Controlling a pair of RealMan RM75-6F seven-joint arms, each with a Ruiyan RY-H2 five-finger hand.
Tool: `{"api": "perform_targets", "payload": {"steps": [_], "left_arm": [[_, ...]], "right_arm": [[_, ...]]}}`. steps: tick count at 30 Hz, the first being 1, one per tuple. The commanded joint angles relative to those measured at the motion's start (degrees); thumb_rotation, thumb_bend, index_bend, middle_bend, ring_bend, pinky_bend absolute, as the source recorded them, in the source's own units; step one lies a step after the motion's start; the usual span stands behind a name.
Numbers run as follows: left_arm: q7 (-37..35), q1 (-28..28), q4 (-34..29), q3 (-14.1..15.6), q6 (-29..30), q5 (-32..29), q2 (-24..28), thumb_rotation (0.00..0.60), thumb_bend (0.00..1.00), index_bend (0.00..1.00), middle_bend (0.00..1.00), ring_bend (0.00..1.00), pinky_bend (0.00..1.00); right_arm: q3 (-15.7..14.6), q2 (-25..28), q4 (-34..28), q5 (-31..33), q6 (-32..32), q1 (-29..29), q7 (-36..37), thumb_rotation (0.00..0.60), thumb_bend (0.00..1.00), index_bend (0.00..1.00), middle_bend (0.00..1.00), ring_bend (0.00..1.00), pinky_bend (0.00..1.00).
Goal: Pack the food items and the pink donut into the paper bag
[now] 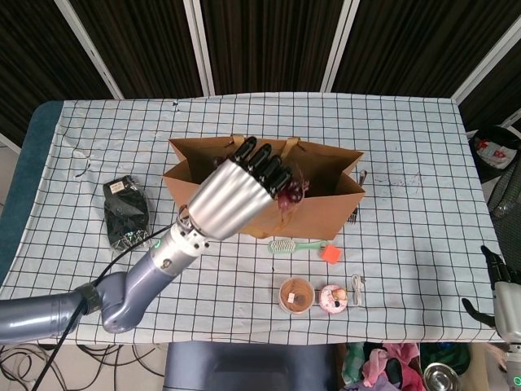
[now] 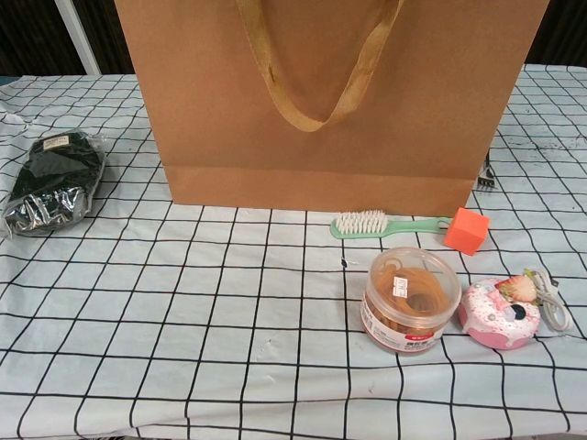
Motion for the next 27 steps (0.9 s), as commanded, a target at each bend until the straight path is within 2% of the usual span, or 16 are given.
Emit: {"api": "perform_targets", "payload": {"steps": [1,9,12,20,22,25,27], "left_arm": [[2.55,-4.32,7.42,-2.13,-3.35,-5.1,-1.65,0.6,0.45,0.46,0.52,0.38,0.42],[-2.46,-6.53,14.61,-0.56,-4.97,-13.43,-4.8,0.6,0.43,0.44,0.5,0.36,0.42],[-3.72,-6.73,15.23,1.26,-6.0,-14.5,-4.38,0.6,0.41,0.44,0.49,0.35,0.41],[-2.91,-7.27,14.08,3.43,-5.36,-16.1,-3.89,0.6,0.36,0.4,0.45,0.31,0.39],[-2.41,-7.33,13.28,3.9,-5.1,-16.18,-3.58,0.6,0.32,0.38,0.42,0.29,0.38],[-0.45,-7.29,12.05,4.86,-4.53,-16.58,-2.8,0.6,0.17,0.29,0.31,0.19,0.29],[2.6,-7.2,10.86,5.23,-3.96,-18.65,-2.23,0.6,0.07,0.23,0.22,0.1,0.2]], "right_arm": [[0.15,-0.01,0.24,0.37,-0.14,0.01,0.21,0.6,0.17,0.05,0.12,0.23,0.23],[0.85,0.4,1.08,1.66,-0.01,-0.3,1.7,0.6,0.17,0.05,0.12,0.23,0.23],[0.91,0.46,1.12,1.66,0.11,-0.35,1.83,0.6,0.17,0.05,0.12,0.23,0.23],[0.79,0.42,0.93,1.41,0.13,-0.32,1.6,0.6,0.17,0.05,0.12,0.23,0.23],[0.8,0.42,0.84,1.33,0.26,-0.35,1.57,0.6,0.17,0.05,0.12,0.23,0.23],[0.81,0.46,0.7,1.26,0.4,-0.39,1.55,0.6,0.17,0.05,0.12,0.23,0.23],[0.79,0.49,0.54,1.27,0.42,-0.42,1.49,0.6,0.17,0.05,0.12,0.23,0.23]]}}
